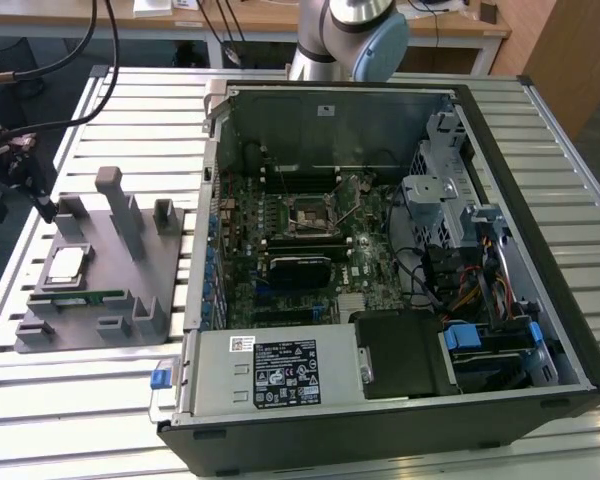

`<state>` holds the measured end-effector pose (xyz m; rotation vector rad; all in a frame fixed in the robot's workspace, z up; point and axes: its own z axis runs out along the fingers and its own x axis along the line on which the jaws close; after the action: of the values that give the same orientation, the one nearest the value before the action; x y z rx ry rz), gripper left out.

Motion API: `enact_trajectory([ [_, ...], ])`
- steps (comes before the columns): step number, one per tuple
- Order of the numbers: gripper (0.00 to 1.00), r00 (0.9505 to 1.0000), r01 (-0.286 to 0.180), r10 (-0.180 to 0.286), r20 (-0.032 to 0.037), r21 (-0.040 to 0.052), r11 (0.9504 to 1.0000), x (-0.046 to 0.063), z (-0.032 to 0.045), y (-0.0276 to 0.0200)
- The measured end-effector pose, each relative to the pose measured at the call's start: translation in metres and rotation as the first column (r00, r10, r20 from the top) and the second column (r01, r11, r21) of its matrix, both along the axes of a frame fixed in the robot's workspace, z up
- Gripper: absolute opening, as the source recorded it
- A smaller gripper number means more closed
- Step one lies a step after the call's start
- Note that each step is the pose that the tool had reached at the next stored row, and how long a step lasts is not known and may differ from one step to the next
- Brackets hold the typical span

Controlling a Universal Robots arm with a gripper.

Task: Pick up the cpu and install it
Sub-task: 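Pick up the cpu and move it towards the insertion slot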

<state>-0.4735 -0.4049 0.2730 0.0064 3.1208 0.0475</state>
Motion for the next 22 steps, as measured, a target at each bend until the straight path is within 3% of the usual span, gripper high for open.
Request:
enact_trajectory([
  [1, 0.72, 1.0000, -0.002, 0.002, 0.0000, -0.0001, 1.0000, 0.000, -0.0020, 0.0000],
  [22, 0.72, 1.0000, -0.002, 0.002, 0.0000, 0.0000, 1.0000, 0.002, -0.0386, -0.0003],
])
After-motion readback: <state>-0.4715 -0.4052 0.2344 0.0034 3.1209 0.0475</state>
